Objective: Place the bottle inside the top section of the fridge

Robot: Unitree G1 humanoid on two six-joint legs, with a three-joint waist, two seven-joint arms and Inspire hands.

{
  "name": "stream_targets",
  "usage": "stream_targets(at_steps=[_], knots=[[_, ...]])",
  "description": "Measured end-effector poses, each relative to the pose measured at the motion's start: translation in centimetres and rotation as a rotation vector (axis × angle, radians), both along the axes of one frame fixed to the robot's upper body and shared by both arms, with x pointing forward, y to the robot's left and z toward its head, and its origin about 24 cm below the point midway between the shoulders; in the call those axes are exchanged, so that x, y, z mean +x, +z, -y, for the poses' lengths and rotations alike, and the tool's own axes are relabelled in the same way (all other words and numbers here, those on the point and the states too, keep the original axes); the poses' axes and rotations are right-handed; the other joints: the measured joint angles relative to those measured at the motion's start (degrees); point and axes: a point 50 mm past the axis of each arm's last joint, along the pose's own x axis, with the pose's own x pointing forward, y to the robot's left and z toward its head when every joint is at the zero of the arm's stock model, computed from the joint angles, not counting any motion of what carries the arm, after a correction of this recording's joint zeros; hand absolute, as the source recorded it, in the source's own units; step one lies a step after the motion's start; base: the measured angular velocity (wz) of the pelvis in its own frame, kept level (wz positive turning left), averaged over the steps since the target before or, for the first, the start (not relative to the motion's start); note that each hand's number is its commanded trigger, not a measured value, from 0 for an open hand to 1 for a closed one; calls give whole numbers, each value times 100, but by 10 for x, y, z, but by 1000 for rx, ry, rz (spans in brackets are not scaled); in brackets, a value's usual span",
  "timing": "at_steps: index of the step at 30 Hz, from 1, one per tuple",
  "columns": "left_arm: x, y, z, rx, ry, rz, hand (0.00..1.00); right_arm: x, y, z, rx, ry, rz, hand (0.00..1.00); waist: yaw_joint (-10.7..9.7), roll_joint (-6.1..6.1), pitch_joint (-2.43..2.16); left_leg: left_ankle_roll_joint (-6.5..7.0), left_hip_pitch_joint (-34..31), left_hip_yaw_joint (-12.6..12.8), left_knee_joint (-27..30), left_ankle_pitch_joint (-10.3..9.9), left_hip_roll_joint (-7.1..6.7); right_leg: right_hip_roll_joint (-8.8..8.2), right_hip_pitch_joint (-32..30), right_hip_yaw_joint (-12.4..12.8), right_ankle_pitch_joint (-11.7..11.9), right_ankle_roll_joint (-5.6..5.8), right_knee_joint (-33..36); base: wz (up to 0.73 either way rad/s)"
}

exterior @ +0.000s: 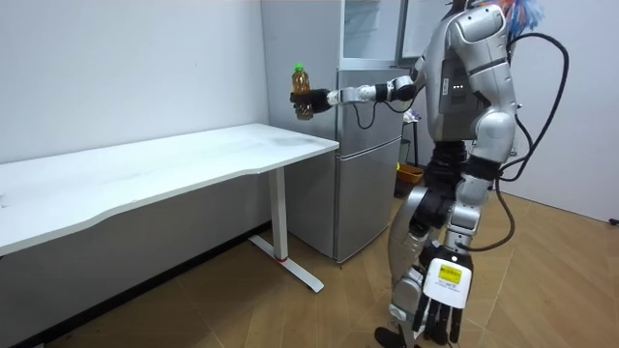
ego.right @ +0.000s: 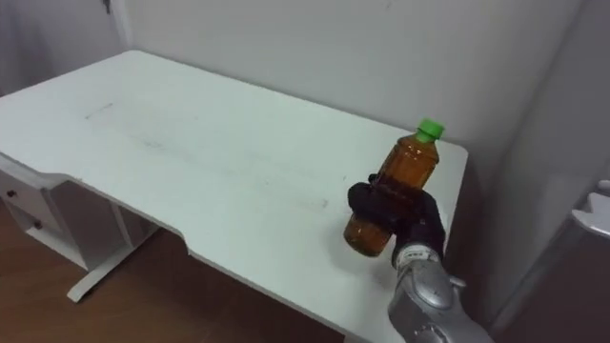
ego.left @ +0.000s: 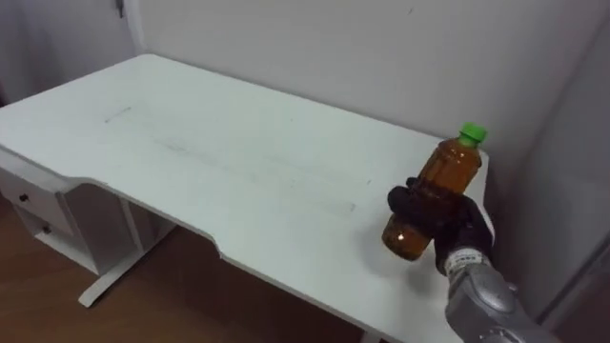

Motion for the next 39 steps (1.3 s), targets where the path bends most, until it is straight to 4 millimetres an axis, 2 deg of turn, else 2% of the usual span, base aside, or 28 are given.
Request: stream_targets(at_steps=[1, 3, 6, 9, 12, 14, 21, 26, 29, 30, 36, 39], knots=[[-1, 0, 0, 4, 0, -4, 0, -2, 1, 0, 1, 8, 10, 100, -17, 0, -2, 0, 51, 24, -29, 0, 6, 3, 34, 25, 0, 0, -2, -24], [-1, 1, -2, 18, 9, -3, 0, -10, 7, -1, -4, 53, 52, 100, -52, -15, -24, 0, 246, 153, -131, 0, 31, 29, 136, 231, 5, 8, -46, -31], [-2, 1, -5, 28, 24, 0, 0, -15, 14, -1, -22, 92, 97, 100, -239, 12, -120, 0, 373, 224, -173, -1, 52, 56, 240, 337, 28, 16, -82, -17], [-2, 2, -7, 32, 36, 12, 0, -16, 22, 3, -28, 89, 128, 100, -363, 43, -165, -4, 518, 342, -221, -3, 84, 77, 324, 466, 32, 11, -74, -17], [-2, 2, -7, 34, 38, 13, 0, -19, 30, -2, -43, 155, 168, 100, -473, 57, -172, -8, 645, 401, -246, -5, 99, 98, 410, 585, 41, -5, -78, -13], [-5, 2, -8, 38, 49, 7, 0, -20, 34, 0, -61, 170, 190, 100, -564, 43, -201, -9, 667, 398, -256, -10, 99, 102, 442, 601, 48, -4, -78, -2], [-18, 4, -14, 54, 124, -11, 0, -32, 70, 15, -77, 166, 331, 100, -793, 49, -199, 16, 795, 519, -268, -31, 112, 91, 460, 717, 79, 3, -71, -9], [-19, 4, -15, 53, 133, -11, 0, -42, 83, 31, -64, 104, 392, 100, -1007, 58, -200, 24, 845, 529, -277, -38, 111, 121, 504, 834, 100, 12, -74, -6], [-24, 4, -16, 55, 140, -25, 0, -47, 88, 41, -117, 75, 416, 100, -1140, 77, -209, 23, 902, 552, -295, -42, 112, 136, 520, 941, 101, 13, -72, -9], [-26, 5, -16, 58, 148, -29, 0, -48, 91, 43, -141, 73, 421, 100, -1248, 75, -208, 19, 913, 568, -303, -44, 118, 145, 523, 968, 101, 13, -71, -11], [-33, 5, -17, 60, 162, -42, 0, -52, 103, 59, -163, 24, 450, 100, -1435, 55, -211, -18, 1037, 826, -306, -92, 204, 213, 575, 1233, 109, 0, -68, -19], [-35, 5, -18, 63, 166, -40, 0, -55, 109, 70, -149, -32, 467, 100, -1562, 48, -211, -24, 1037, 843, -296, -135, 219, 223, 557, 1232, 107, -3, -85, -8]])
